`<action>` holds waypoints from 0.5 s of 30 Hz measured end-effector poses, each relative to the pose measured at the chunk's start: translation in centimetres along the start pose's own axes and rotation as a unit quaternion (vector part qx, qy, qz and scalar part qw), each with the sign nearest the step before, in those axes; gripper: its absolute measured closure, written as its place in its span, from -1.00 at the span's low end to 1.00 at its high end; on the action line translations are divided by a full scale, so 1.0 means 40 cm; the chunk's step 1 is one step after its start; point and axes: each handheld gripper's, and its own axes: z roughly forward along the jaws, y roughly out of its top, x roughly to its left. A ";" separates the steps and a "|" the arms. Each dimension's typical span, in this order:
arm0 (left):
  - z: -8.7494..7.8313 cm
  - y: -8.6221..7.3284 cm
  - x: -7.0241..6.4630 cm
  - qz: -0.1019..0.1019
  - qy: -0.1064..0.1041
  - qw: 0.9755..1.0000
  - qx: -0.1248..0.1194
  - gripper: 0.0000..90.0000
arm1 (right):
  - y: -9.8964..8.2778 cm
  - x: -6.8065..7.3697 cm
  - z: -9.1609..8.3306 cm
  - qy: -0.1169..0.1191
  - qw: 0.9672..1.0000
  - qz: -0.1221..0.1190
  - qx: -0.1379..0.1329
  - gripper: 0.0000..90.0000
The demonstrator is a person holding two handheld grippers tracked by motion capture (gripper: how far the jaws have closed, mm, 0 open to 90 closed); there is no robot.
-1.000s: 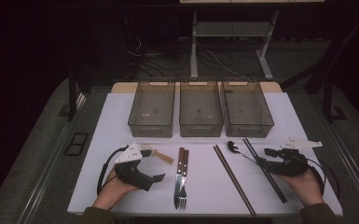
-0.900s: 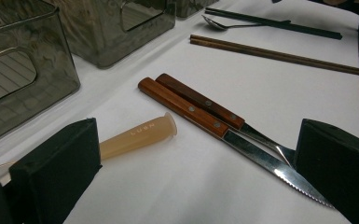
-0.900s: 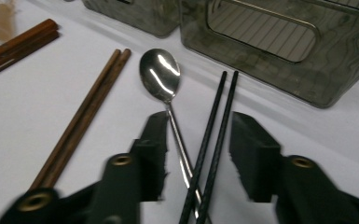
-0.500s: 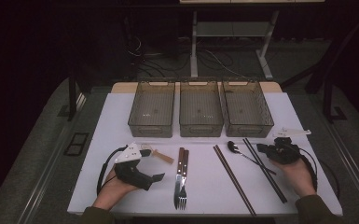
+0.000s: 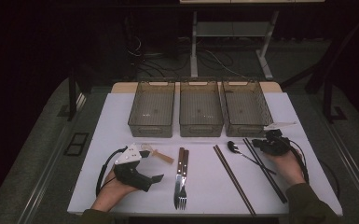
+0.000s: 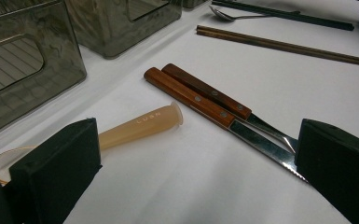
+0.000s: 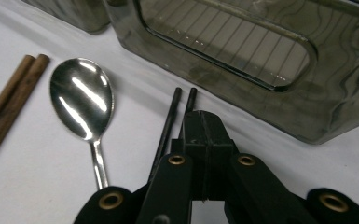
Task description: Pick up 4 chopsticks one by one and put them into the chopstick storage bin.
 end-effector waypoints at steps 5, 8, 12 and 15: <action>0.002 0.001 -0.001 0.002 -0.006 1.000 0.000 -1.00 | 0.002 -0.002 0.011 -0.004 1.000 -0.001 0.011 1.00; 0.005 0.001 0.001 0.003 -0.009 1.000 0.001 -1.00 | 0.003 0.000 0.015 0.002 1.000 -0.003 0.010 1.00; 0.005 0.003 0.001 0.003 -0.010 1.000 0.000 -1.00 | 0.006 0.004 0.020 0.002 1.000 -0.007 0.011 1.00; 0.006 0.004 0.001 0.003 -0.011 1.000 -0.001 -1.00 | 0.005 0.005 0.020 0.002 1.000 -0.006 0.011 1.00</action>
